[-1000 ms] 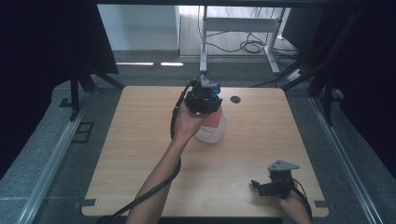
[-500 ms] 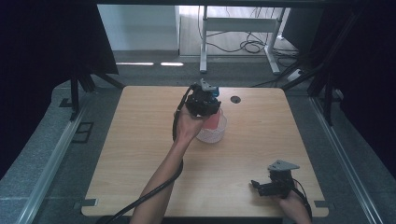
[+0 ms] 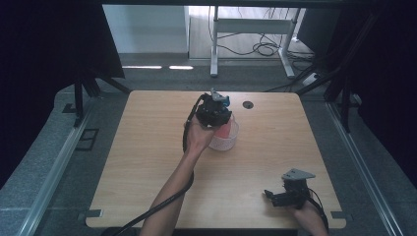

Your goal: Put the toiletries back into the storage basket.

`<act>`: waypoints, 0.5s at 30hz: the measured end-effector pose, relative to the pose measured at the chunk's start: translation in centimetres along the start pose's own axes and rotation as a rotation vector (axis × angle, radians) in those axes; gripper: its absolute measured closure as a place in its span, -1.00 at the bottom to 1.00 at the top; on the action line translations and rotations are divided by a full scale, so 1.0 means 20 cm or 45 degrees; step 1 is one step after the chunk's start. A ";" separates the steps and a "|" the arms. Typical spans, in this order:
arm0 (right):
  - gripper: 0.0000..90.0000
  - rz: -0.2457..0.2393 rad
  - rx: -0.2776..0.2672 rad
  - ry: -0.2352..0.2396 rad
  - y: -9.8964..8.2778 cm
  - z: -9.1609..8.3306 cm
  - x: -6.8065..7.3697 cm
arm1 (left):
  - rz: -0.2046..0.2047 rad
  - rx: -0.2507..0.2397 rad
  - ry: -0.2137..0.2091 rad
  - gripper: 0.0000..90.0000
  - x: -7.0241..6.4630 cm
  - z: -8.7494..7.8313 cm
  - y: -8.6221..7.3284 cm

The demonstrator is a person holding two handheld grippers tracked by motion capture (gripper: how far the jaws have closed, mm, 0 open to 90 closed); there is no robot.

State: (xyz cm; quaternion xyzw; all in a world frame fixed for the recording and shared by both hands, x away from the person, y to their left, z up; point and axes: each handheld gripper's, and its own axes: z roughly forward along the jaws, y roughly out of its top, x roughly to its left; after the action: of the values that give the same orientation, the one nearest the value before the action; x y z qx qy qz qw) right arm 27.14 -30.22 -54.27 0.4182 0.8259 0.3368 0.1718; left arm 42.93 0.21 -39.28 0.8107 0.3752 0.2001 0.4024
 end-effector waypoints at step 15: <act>-1.00 0.002 0.001 0.003 0.00 0.00 0.00 | -0.011 0.018 0.001 0.17 -0.01 0.07 -0.06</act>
State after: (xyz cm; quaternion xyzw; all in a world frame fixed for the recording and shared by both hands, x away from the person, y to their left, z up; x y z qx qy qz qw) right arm 27.14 -30.19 -54.26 0.4186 0.8259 0.3371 0.1704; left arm 43.07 -0.17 -41.06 0.8119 0.3802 0.1960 0.3972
